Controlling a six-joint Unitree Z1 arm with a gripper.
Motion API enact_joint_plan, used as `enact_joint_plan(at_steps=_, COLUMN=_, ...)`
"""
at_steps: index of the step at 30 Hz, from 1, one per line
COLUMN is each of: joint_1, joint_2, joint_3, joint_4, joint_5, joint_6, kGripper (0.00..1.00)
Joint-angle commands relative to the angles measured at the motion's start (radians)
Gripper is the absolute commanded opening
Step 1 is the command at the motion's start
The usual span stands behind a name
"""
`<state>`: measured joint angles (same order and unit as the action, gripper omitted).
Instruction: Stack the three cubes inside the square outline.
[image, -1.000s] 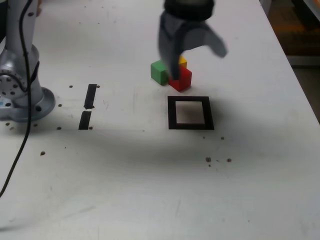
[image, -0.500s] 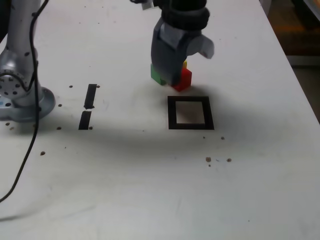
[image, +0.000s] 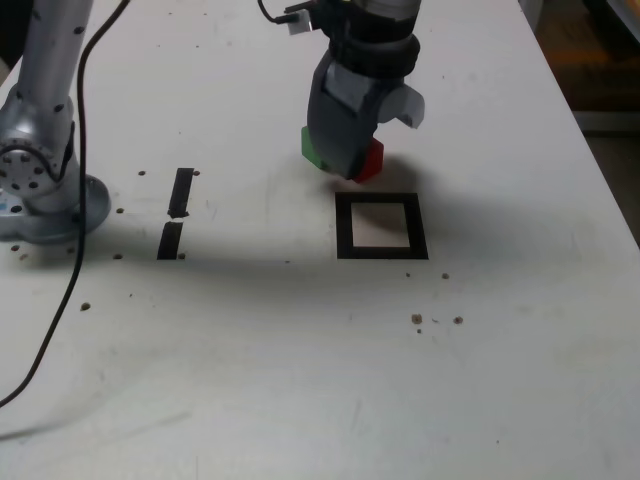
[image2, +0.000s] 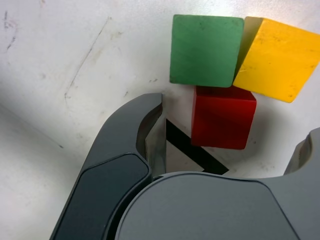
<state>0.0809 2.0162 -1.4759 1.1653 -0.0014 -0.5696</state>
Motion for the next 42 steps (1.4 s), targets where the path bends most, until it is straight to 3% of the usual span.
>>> enact_joint_plan(at_steps=1, joint_1=0.006, joint_2=0.007, joint_3=0.008, joint_4=-0.004, joint_5=0.006, joint_6=0.001, kGripper=0.89)
enact_joint_plan(at_steps=12, joint_1=0.04, joint_2=0.044, joint_3=0.013, joint_4=-0.021, joint_5=-0.007, joint_6=0.007, kGripper=0.72)
enact_joint_plan(at_steps=27, joint_1=0.05, joint_2=0.093, joint_3=0.004, joint_4=-0.049, joint_5=0.0, joint_6=0.01, kGripper=0.71)
enact_joint_plan(at_steps=31, joint_1=0.051, joint_2=0.09, joint_3=0.002, joint_4=-0.049, joint_5=0.001, joint_6=0.01, kGripper=0.62)
enact_joint_plan(at_steps=37, joint_1=0.051, joint_2=0.076, joint_3=-0.004, joint_4=-0.05, joint_5=0.0, joint_6=0.014, kGripper=0.4)
enact_joint_plan(at_steps=42, joint_1=0.051, joint_2=0.061, joint_3=-0.021, joint_4=-0.045, joint_5=0.02, joint_6=0.018, kGripper=0.29)
